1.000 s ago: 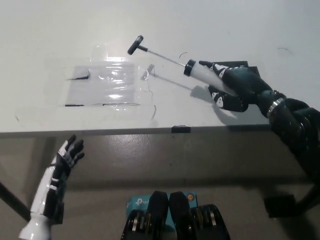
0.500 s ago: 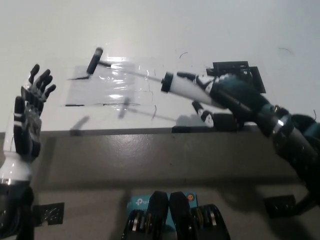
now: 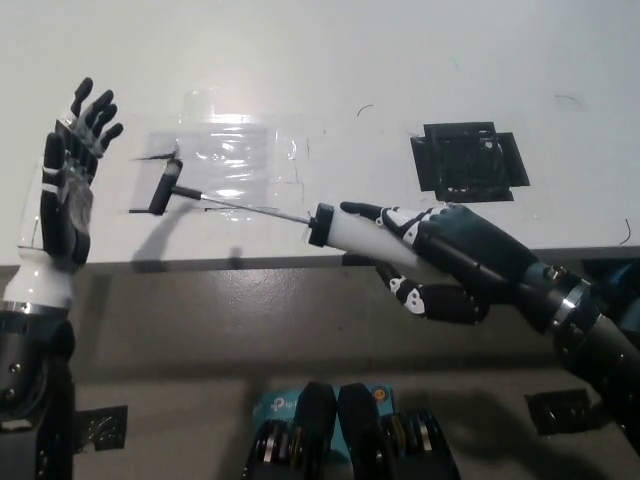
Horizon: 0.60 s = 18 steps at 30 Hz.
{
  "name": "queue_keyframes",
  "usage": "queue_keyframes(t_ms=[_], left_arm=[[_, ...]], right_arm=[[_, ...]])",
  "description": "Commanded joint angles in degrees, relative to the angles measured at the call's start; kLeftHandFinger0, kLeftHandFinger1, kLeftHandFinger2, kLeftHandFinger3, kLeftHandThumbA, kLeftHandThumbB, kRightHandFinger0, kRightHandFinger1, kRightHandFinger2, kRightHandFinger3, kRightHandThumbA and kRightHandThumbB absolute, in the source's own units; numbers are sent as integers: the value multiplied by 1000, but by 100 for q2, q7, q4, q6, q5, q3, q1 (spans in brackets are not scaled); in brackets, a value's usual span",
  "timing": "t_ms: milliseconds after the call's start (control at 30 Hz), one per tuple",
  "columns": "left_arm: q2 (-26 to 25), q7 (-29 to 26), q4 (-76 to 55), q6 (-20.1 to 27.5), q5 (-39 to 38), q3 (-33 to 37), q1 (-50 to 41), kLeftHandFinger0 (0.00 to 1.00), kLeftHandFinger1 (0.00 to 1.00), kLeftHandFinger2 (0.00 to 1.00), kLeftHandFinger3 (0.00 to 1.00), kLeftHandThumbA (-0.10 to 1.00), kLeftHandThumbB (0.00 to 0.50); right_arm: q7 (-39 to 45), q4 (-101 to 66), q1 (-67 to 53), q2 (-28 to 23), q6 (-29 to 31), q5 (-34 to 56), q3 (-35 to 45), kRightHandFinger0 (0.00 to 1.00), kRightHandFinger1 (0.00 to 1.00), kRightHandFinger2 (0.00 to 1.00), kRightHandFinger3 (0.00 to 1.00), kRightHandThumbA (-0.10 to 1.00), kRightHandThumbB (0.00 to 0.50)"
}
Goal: The robot uses right hand to pick up a small white air pumper and uses its left hand to compress it, and then puts it on the desk
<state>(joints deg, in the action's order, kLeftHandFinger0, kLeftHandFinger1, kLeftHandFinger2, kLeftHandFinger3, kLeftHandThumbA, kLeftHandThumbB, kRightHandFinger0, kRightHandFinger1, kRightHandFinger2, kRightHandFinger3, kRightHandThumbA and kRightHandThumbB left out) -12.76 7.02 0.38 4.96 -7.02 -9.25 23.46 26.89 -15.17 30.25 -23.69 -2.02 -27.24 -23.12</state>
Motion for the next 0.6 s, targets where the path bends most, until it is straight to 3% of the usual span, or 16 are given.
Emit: queue_keyframes(t_ms=[0,133,367,500,567], left_arm=[[-152,-30,-174,-80,25,9,264,1000,1000,1000,1000,1000,165],[-117,-20,-352,-154,72,89,250,1000,1000,1000,1000,1000,162],[-25,203,-877,-457,-234,325,63,1000,1000,1000,1000,1000,227],[33,278,-1096,-464,-398,463,-62,1000,1000,1000,1000,1000,190],[49,268,-1268,-618,-253,589,-150,1000,1000,1000,1000,1000,199]], right_arm=[[193,-266,182,-16,-98,87,145,78,580,857,954,-100,132],[164,-253,198,27,-37,26,152,68,561,829,932,-100,138],[301,-389,257,35,-4,-36,89,57,542,809,890,-100,152],[328,-394,263,25,69,-26,96,67,552,819,886,-100,155],[326,-399,288,3,169,-110,64,77,558,823,897,-100,155]])
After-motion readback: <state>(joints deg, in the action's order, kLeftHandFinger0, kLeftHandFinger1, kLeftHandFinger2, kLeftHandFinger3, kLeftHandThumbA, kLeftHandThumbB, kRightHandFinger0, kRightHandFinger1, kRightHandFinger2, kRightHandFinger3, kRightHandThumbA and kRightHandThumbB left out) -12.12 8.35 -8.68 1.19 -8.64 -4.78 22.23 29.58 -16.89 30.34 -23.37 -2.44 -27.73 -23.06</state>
